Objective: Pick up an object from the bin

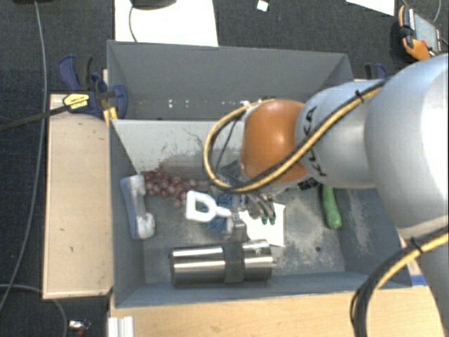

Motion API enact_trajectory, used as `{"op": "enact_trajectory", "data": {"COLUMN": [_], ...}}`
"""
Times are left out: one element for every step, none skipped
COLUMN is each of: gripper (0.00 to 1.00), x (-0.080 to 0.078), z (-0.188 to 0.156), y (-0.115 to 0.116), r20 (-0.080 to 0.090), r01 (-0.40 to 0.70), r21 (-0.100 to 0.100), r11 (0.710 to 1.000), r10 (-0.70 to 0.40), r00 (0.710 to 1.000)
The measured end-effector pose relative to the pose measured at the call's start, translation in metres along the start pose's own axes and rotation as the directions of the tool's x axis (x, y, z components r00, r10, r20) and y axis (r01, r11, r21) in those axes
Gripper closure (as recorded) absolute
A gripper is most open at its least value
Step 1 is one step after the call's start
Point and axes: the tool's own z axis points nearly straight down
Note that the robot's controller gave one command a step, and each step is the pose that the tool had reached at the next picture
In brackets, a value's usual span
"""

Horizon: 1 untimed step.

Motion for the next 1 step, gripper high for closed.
{"op": "enact_trajectory", "data": {"gripper": [0.00], "x": [0.0087], "z": [0.0033], "y": [0.0169], "r20": [0.011], "r01": [-0.282], "r21": [0.001], "r11": [0.959], "r10": [0.282], "r00": [0.959]}}
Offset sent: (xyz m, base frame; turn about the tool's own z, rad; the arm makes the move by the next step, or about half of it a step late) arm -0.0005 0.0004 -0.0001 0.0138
